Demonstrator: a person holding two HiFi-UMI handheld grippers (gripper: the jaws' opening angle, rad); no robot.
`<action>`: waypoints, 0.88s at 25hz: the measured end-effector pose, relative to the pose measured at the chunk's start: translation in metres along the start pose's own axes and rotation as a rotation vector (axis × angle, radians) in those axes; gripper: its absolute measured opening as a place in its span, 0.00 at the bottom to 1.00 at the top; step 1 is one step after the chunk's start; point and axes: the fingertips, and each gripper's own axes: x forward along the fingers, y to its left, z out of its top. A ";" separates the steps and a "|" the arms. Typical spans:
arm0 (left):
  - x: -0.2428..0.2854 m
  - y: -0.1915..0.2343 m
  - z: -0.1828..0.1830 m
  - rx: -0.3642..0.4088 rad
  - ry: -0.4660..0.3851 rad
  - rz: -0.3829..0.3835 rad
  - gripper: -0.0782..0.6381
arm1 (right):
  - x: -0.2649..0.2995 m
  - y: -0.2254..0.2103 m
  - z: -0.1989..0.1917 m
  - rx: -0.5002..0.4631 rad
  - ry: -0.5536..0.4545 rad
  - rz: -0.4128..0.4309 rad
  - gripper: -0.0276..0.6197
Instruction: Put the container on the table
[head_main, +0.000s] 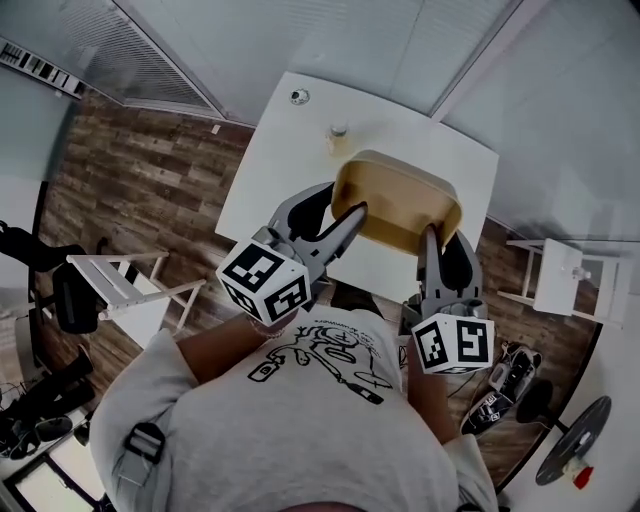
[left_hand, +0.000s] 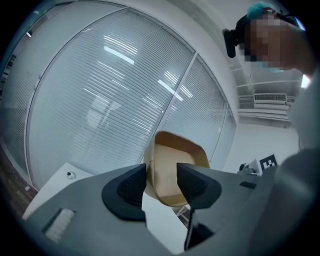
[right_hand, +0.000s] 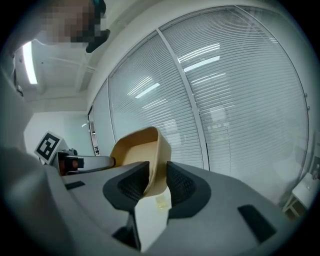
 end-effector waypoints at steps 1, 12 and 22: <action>0.010 -0.003 0.000 -0.001 0.000 0.001 0.36 | 0.002 -0.010 0.002 0.002 0.001 0.002 0.19; 0.088 -0.024 -0.004 -0.004 0.003 0.053 0.36 | 0.023 -0.092 0.014 0.023 0.025 0.043 0.19; 0.110 -0.020 0.001 -0.007 0.000 0.074 0.36 | 0.039 -0.110 0.022 0.025 0.033 0.058 0.19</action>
